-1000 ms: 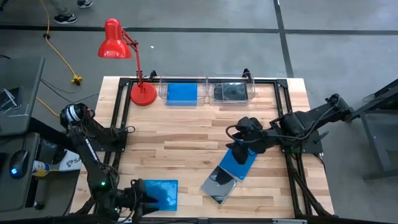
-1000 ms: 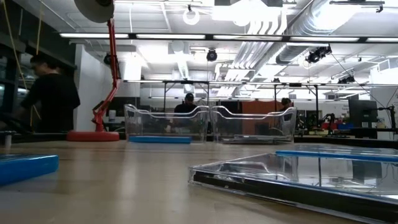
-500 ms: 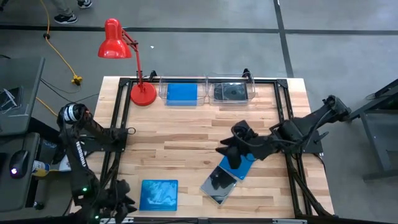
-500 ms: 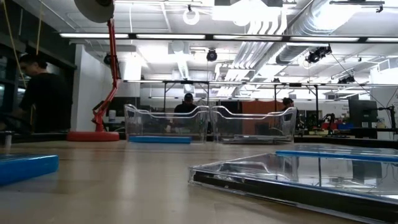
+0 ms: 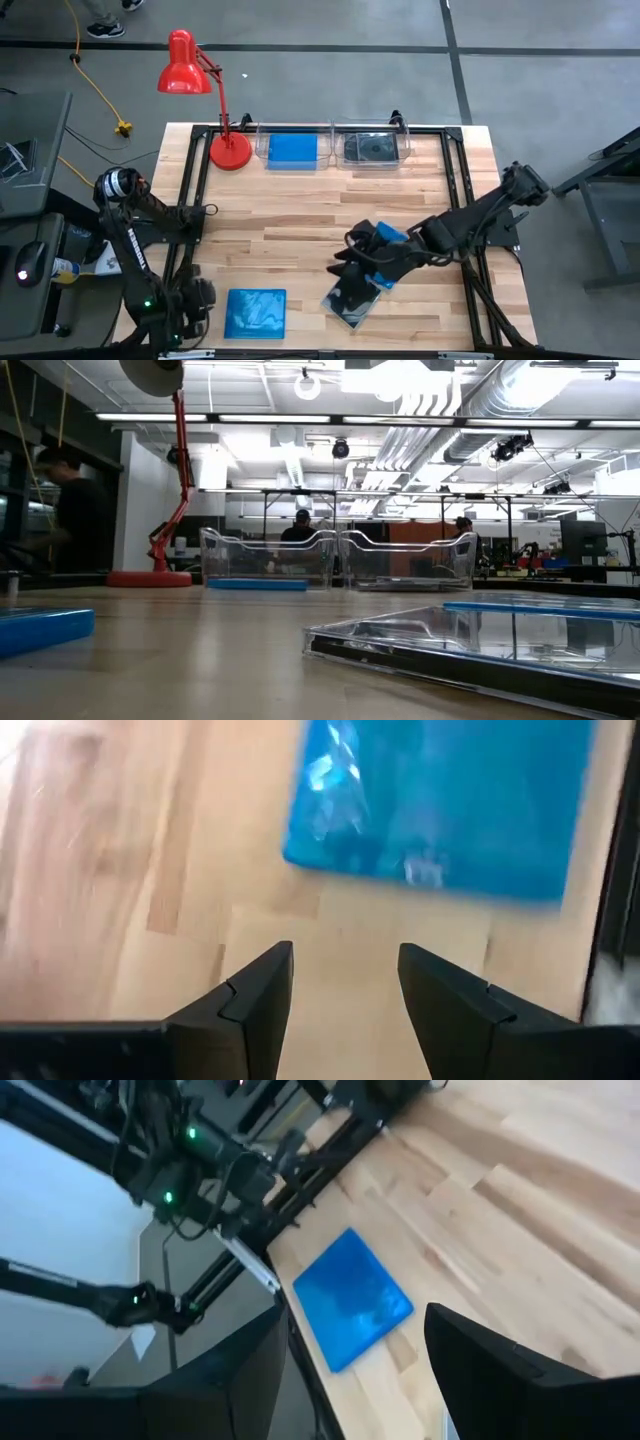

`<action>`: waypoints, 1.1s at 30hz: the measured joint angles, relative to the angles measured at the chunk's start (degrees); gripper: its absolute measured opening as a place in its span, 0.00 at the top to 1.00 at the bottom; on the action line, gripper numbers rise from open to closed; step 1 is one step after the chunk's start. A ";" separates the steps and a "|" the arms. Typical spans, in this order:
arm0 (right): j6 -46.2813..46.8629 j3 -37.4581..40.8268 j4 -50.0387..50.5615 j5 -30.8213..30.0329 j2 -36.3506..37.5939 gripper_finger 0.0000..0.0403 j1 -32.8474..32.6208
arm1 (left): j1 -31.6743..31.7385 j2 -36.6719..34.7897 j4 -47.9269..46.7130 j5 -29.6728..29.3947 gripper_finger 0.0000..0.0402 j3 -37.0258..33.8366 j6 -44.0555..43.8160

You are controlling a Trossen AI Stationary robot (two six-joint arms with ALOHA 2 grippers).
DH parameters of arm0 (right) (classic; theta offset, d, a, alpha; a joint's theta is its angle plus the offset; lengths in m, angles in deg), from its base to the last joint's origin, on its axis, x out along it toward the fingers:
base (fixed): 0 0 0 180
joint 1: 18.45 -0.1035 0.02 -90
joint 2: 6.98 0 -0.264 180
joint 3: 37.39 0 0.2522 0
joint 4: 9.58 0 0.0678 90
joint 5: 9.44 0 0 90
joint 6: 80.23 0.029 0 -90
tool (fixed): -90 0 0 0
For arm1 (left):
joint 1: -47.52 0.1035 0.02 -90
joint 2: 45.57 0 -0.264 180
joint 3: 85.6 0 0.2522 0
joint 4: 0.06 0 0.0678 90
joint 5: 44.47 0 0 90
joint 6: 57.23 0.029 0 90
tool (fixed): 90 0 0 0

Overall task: Pick & place jewel cases by type
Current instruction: Put the left blue cd case into the left transparent bin

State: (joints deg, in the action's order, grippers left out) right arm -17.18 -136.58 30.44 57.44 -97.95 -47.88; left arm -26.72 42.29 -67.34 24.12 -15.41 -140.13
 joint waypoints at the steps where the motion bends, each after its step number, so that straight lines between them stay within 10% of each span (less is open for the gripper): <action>1: -0.01 0.00 -0.09 0.61 -0.23 0.45 0.00 | -0.02 0.00 0.29 1.74 0.55 0.00 5.28; 13: 1.08 0.00 -0.34 5.03 -0.80 0.45 -0.90 | 0.00 0.59 4.15 -2.02 0.55 0.04 60.73; 33: 23.12 0.02 -19.00 -11.48 -16.74 0.45 -7.09 | -0.02 11.29 11.37 -9.63 0.55 -0.98 77.33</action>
State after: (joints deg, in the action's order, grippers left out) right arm 5.94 -136.56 11.44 45.96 -114.70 -54.97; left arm -26.74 53.58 -55.97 14.49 -16.40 -62.80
